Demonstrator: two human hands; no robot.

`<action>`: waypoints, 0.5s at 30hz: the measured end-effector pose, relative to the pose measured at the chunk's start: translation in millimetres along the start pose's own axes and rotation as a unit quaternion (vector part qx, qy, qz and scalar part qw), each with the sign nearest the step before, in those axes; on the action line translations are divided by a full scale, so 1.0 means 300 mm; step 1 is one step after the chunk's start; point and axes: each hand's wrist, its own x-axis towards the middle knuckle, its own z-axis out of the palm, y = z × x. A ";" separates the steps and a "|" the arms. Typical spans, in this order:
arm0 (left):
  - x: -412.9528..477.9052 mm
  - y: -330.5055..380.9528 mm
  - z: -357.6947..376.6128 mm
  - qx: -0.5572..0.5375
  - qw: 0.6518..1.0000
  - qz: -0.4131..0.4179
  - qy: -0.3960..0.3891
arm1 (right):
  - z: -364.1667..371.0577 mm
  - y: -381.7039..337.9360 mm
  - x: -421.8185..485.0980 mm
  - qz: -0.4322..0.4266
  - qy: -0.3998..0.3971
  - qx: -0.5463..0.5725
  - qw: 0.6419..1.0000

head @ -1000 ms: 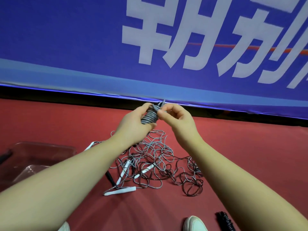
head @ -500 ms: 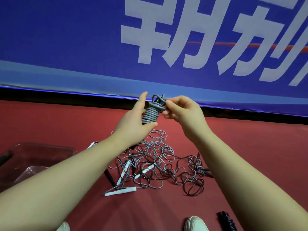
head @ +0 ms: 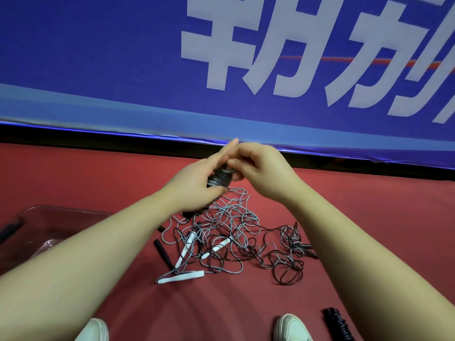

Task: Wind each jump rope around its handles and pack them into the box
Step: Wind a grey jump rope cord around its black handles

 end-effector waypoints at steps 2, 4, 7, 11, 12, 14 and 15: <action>-0.008 -0.016 -0.001 0.027 0.999 0.007 -0.034 | -0.001 0.015 -0.013 -0.041 -0.034 -0.012 0.999; -0.017 -0.028 0.001 0.030 0.998 0.011 -0.052 | 0.001 0.038 -0.025 -0.100 -0.030 -0.030 0.994; -0.017 -0.036 -0.008 0.006 1.000 0.005 -0.030 | -0.006 0.064 -0.040 -0.138 0.019 -0.036 0.990; -0.002 -0.041 -0.021 -0.054 0.998 0.001 0.024 | -0.005 0.075 -0.049 0.051 0.103 0.238 0.964; 0.001 -0.034 -0.016 -0.052 0.998 0.004 0.036 | 0.003 0.076 -0.043 0.106 0.127 0.334 0.928; 0.008 -0.018 0.001 -0.035 0.998 0.005 0.060 | 0.016 0.074 -0.025 0.207 0.154 0.501 0.826; 0.010 -0.014 0.010 -0.028 0.997 0.007 0.072 | 0.018 0.072 -0.015 0.253 0.154 0.564 0.771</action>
